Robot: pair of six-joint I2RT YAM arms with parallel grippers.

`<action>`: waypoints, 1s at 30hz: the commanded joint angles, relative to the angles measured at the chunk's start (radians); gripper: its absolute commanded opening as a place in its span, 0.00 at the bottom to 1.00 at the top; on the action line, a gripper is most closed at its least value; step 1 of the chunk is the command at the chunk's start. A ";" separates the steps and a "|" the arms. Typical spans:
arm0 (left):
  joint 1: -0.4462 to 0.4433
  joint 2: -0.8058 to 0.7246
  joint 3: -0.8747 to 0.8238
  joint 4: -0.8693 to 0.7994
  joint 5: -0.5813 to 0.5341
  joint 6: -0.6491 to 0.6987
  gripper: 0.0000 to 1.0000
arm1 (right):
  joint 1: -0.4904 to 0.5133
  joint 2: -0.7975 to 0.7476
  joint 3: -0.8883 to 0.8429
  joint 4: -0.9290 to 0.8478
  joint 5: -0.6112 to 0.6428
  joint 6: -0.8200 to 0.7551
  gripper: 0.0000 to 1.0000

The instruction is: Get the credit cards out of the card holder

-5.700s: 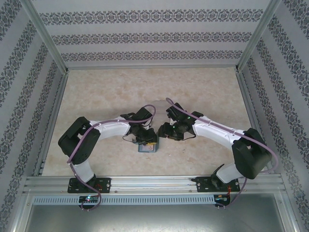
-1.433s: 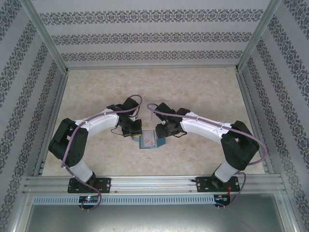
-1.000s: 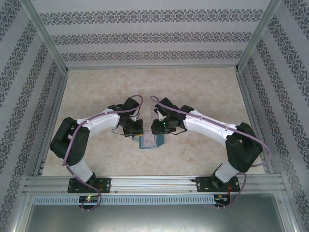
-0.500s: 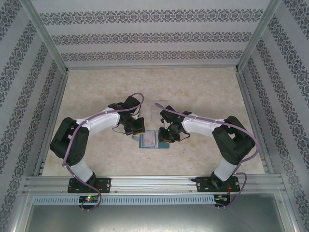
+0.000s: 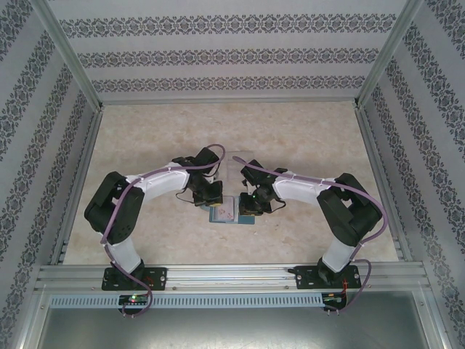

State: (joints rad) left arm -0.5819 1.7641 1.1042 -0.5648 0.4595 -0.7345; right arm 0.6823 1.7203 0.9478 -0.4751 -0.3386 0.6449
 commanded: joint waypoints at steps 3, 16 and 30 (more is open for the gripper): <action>-0.009 0.041 0.016 -0.021 -0.018 0.015 0.03 | -0.025 -0.001 -0.023 0.033 0.005 0.005 0.22; -0.007 0.063 0.018 -0.053 -0.061 0.034 0.03 | -0.080 -0.080 -0.134 0.319 -0.168 0.134 0.25; -0.007 0.070 0.022 -0.050 -0.059 0.035 0.03 | -0.096 -0.011 -0.164 0.507 -0.284 0.175 0.23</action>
State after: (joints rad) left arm -0.5827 1.8080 1.1168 -0.5766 0.4328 -0.7139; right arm 0.5972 1.6787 0.7872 -0.0025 -0.5896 0.8165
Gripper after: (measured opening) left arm 0.052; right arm 0.234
